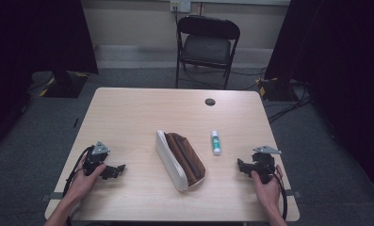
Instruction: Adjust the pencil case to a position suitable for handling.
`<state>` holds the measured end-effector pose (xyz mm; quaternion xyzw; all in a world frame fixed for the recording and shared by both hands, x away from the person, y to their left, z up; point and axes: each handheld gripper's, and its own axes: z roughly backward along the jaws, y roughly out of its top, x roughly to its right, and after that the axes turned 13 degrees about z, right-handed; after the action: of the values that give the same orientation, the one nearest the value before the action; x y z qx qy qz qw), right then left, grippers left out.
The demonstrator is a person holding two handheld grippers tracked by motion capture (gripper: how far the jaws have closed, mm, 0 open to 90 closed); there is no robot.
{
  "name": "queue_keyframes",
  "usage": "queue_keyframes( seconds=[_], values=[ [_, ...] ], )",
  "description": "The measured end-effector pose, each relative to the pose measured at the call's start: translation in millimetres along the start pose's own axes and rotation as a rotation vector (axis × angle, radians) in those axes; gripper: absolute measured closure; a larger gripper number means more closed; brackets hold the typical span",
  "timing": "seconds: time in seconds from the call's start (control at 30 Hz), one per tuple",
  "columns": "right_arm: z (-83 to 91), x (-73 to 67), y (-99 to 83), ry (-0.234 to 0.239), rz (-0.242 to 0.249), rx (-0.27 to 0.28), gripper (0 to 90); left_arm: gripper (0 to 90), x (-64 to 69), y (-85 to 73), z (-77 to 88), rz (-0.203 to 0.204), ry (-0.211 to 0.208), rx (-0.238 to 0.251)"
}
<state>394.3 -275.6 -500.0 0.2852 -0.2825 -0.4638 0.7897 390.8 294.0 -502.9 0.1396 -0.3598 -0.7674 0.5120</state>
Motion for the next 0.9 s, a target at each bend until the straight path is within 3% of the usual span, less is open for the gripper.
queue_keyframes(
  seconds=[0.17,0.4,0.5,0.57,0.7,0.77,0.87,0.9],
  values=[
    [1.8,-2.4,-1.2,-0.018,-0.018,-0.003,13.0,0.7,-0.2,-2.2,1.8,0.001,-0.005,0.005],
    [9.5,-5.3,-6.4,0.008,0.001,-0.002,15.3,7.5,1.9,-2.5,7.4,0.022,0.010,-0.003],
    [13.1,-5.0,-6.3,0.020,0.007,-0.013,21.7,19.1,2.4,-1.5,10.1,0.025,0.032,0.001],
    [15.9,-4.6,-6.7,0.045,0.017,-0.004,23.4,16.9,2.9,-1.3,11.3,0.017,0.037,-0.009],
    [21.3,-7.2,-7.4,0.061,0.018,0.001,25.0,18.8,12.3,2.1,16.5,0.040,-0.003,0.030],
    [22.6,-8.2,-7.4,0.063,0.025,0.010,25.0,18.8,18.3,5.3,18.4,0.029,-0.013,0.039],
    [22.0,-8.6,-7.2,0.056,0.036,0.019,23.6,18.7,30.9,11.0,21.8,0.033,-0.062,0.062],
    [21.1,-8.8,-7.3,0.055,0.032,0.016,22.9,18.6,36.1,12.8,23.0,0.018,-0.073,0.066]
  ],
)
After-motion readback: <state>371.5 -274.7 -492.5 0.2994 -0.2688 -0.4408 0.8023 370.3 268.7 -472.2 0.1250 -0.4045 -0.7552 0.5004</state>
